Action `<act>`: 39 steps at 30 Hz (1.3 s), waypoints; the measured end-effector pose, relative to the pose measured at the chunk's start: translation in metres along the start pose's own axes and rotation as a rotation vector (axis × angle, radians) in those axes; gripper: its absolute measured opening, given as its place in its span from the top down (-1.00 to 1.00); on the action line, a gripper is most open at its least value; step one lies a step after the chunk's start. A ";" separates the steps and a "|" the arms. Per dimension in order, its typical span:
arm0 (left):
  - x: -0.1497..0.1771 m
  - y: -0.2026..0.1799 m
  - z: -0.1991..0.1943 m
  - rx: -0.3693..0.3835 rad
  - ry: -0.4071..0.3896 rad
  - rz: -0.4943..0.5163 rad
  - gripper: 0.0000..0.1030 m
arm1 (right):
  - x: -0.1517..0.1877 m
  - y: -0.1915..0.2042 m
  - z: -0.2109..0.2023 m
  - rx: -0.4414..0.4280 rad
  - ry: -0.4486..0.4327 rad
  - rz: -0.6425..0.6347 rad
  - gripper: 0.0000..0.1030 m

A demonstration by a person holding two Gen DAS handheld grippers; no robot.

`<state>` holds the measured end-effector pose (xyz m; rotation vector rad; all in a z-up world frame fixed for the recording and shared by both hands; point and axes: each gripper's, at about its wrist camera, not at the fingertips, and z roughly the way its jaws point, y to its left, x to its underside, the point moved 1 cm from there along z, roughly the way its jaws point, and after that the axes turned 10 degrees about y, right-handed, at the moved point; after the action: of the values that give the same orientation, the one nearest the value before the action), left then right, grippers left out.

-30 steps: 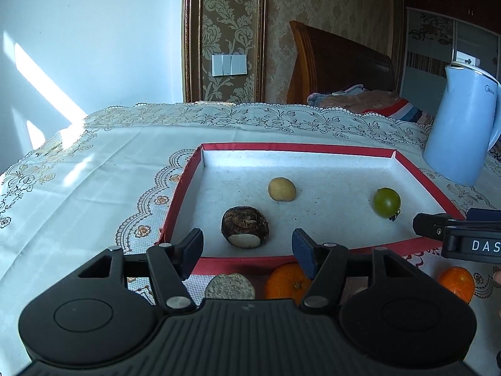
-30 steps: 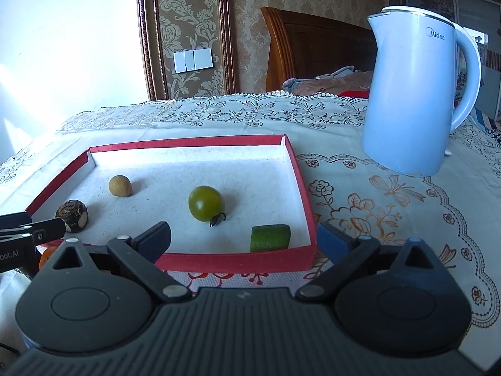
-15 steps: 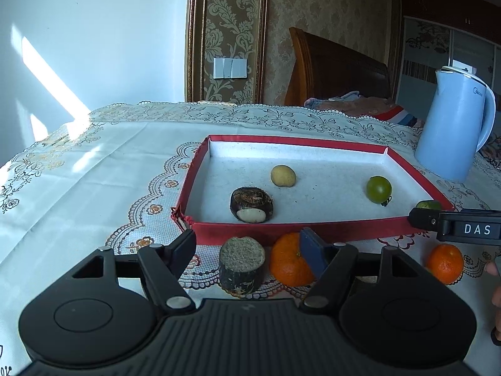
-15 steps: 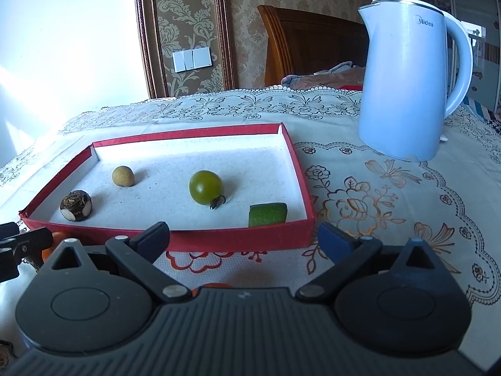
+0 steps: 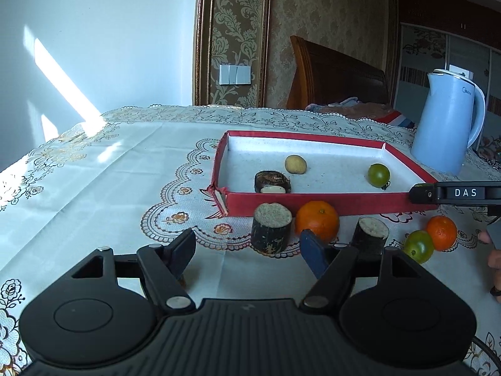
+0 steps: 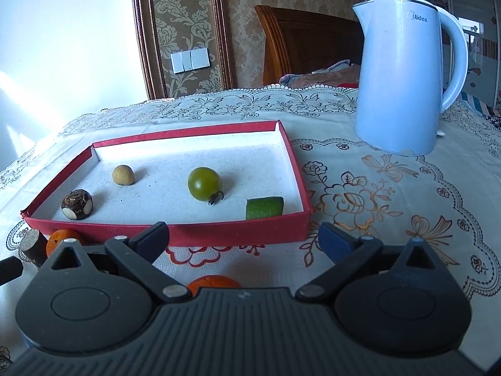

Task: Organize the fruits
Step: 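Pull both open tools back out over the produce in front of the tray, then move the left tool around the brown fuzzy fruit while the right tool approaches the mandarin orange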

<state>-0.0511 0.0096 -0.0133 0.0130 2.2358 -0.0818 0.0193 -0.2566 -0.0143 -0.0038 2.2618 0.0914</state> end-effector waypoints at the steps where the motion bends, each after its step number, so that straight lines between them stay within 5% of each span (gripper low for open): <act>1: 0.002 0.005 -0.002 -0.004 0.005 -0.008 -0.42 | 0.000 0.000 0.000 -0.001 0.002 0.000 -0.97; 18: 0.030 0.050 -0.032 -0.101 -0.024 -0.029 -0.42 | 0.001 0.001 0.004 0.002 0.029 -0.005 -0.98; 25: 0.024 0.067 -0.015 -0.106 0.070 -0.091 -0.42 | 0.001 0.000 0.005 0.003 0.031 -0.004 -1.00; 32: 0.025 0.052 -0.010 -0.134 0.080 -0.024 -0.41 | 0.001 0.000 0.006 0.003 0.032 -0.005 -1.00; 39: 0.021 0.031 -0.006 -0.121 0.077 0.033 0.00 | 0.001 0.000 0.006 0.004 0.029 -0.006 -1.00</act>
<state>-0.0674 0.0401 -0.0282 -0.0131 2.3133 0.0735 0.0231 -0.2558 -0.0193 -0.0102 2.2910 0.0841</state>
